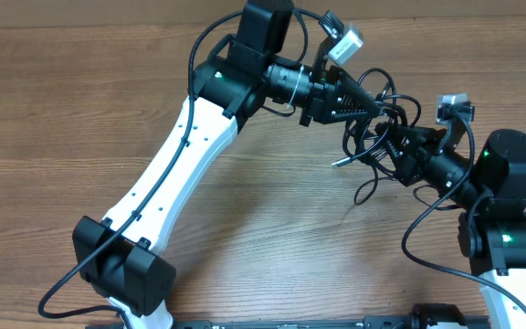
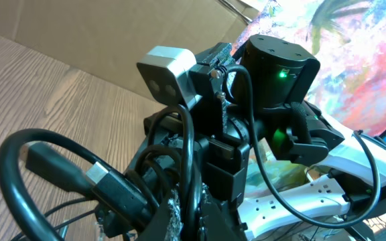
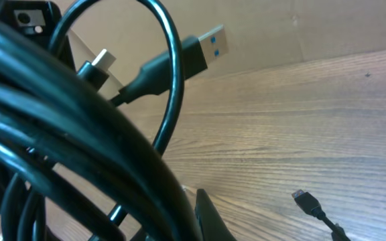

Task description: Untangle cables

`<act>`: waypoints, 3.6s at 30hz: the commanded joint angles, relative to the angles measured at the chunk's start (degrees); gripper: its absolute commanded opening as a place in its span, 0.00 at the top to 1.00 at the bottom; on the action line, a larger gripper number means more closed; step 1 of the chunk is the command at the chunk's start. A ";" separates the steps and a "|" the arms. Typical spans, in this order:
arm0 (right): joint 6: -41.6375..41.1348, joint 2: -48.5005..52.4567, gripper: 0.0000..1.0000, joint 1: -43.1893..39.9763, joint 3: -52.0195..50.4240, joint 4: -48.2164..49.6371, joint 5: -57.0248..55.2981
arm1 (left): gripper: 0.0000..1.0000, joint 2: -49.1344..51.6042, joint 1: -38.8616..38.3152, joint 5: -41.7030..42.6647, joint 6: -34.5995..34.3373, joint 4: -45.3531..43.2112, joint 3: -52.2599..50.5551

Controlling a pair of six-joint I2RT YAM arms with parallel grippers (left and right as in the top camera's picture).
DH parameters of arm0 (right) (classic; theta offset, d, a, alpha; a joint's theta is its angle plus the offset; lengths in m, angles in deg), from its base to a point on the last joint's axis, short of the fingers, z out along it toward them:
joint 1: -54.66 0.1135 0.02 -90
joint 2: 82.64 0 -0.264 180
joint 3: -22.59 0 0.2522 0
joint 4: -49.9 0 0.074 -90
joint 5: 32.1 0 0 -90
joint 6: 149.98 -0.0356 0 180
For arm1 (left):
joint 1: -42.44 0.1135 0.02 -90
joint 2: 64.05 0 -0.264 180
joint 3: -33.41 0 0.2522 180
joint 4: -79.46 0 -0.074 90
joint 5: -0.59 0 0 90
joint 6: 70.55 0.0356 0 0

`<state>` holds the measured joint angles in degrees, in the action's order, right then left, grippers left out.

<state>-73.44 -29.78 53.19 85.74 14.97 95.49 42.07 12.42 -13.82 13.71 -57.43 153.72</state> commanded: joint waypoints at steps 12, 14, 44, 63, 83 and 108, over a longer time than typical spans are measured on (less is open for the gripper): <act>-2.01 -0.04 0.96 -0.15 0.09 -2.86 -4.63 | 0.00 -2.03 3.74 -17.14 -5.18 7.89 1.33; -3.26 -0.02 0.96 -0.15 0.09 -3.02 -7.39 | 0.00 -2.03 3.63 -17.40 -4.46 8.79 1.33; -7.61 3.80 0.96 -0.22 0.09 -6.36 -22.99 | 0.05 -2.34 -11.43 -67.12 6.88 12.00 1.33; -7.58 3.96 0.96 -0.22 0.09 -6.43 -23.61 | 0.68 -3.91 -15.96 -61.81 6.58 11.98 1.36; -7.56 3.96 0.96 -0.20 0.09 -6.40 -19.65 | 0.68 -2.29 -16.24 -62.05 5.29 12.44 1.29; -7.58 3.39 0.96 -0.20 0.09 -6.14 -13.42 | 0.64 0.35 -16.20 -64.11 5.27 13.60 1.29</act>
<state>-80.82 -25.78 53.19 85.74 8.02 79.29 41.02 -3.34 -77.70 19.35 -44.19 153.74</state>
